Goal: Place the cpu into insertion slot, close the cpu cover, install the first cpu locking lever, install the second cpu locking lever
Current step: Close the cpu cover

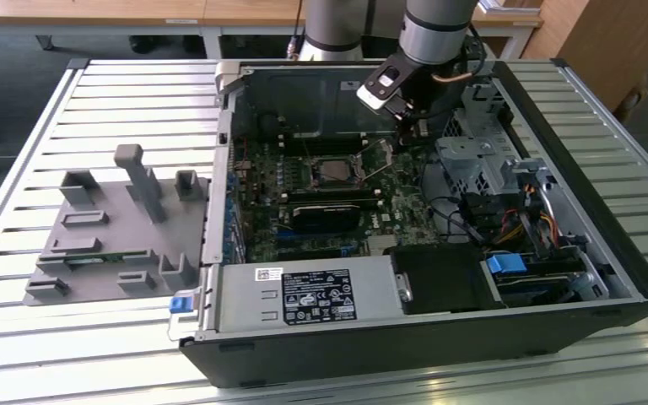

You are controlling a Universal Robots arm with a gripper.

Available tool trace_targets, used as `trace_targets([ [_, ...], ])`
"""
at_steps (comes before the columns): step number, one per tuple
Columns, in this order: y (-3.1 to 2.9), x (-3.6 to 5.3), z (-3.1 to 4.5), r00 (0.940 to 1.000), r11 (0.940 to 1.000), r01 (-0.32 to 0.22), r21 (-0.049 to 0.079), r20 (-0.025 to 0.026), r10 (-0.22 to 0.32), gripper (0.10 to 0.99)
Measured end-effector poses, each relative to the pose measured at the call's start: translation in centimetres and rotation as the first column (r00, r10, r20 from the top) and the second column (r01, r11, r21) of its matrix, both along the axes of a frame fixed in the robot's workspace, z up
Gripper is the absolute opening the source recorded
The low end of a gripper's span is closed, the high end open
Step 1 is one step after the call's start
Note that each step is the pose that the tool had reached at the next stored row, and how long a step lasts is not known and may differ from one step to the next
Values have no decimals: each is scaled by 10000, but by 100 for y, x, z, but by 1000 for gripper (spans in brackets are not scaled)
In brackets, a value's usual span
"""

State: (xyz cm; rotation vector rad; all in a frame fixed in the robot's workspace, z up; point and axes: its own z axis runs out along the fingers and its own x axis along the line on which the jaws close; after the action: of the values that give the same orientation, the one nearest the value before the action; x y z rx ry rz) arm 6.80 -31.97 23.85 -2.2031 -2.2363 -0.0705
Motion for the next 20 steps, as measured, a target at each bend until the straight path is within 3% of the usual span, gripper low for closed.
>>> trace_targets([
  [20,0,-208,-2,10000,10000,-2,3,0,2,106],
])
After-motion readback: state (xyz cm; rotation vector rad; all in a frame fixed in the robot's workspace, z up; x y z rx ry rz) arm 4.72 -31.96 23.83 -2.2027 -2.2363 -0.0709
